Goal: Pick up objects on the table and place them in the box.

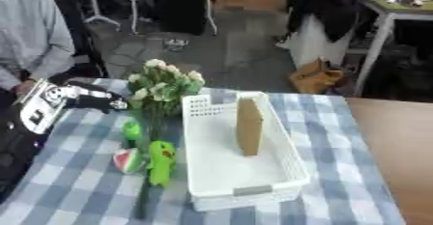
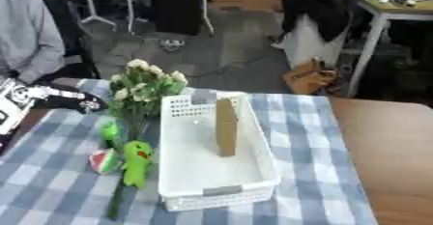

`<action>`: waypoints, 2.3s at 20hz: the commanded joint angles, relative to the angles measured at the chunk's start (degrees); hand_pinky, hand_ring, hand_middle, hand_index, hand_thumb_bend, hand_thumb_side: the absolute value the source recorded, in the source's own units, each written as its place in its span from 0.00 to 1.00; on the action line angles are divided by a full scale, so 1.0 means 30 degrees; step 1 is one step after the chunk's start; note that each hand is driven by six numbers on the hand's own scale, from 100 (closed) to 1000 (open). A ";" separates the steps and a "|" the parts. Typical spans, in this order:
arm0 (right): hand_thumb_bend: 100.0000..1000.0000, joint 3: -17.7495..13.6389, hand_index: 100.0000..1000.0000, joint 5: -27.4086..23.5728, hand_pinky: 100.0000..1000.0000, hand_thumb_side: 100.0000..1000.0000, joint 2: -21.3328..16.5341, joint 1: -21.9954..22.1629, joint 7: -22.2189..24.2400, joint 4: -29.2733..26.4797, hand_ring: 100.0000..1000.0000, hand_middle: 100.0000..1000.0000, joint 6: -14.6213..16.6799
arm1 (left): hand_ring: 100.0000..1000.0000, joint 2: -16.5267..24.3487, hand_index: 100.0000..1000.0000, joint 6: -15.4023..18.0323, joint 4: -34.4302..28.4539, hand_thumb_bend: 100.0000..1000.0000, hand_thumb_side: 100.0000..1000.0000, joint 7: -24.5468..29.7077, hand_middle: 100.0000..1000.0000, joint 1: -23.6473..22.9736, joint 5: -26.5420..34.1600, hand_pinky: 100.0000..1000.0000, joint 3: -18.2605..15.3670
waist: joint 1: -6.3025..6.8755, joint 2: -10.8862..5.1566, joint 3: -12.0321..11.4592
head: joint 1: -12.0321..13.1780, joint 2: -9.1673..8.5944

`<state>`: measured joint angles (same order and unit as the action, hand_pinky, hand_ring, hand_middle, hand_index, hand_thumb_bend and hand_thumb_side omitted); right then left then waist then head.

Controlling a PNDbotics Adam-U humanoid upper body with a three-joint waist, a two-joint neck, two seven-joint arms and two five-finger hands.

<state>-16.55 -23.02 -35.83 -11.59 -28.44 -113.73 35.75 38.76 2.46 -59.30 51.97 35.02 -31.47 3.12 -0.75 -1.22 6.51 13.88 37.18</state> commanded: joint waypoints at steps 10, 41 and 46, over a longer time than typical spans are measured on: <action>0.00 -0.0110 0.77 -0.0101 0.78 0.72 -0.0609 -0.0281 -0.0087 -0.0287 0.84 0.78 0.0033 | 1.00 0.0077 1.00 -0.0264 -0.0407 0.17 1.00 -0.1237 1.00 -0.0128 -0.2940 1.00 0.0448 | 0.0271 -0.0180 0.0024 | 0.0201 -0.0130; 0.00 -0.0069 0.76 -0.0185 0.78 0.72 -0.0586 -0.0320 -0.0022 -0.0287 0.83 0.77 -0.0089 | 1.00 -0.0772 1.00 0.1353 0.2604 0.10 0.94 -1.2189 1.00 -0.1100 -0.4695 0.96 0.2464 | 0.0281 -0.0128 0.0118 | 0.0525 -0.0153; 0.00 -0.0047 0.76 -0.0191 0.78 0.71 -0.0570 -0.0269 0.0027 -0.0287 0.83 0.77 -0.0146 | 1.00 -0.0408 1.00 0.1013 0.1947 0.06 0.96 -1.1903 1.00 -0.1030 -0.3199 0.96 0.2377 | 0.0280 -0.0129 0.0114 | 0.0541 -0.0135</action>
<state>-16.53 -23.32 -35.83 -12.00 -28.20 -113.73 35.23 35.34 5.82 -52.16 16.08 31.17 -42.26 10.58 -0.75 -1.22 6.87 15.37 37.10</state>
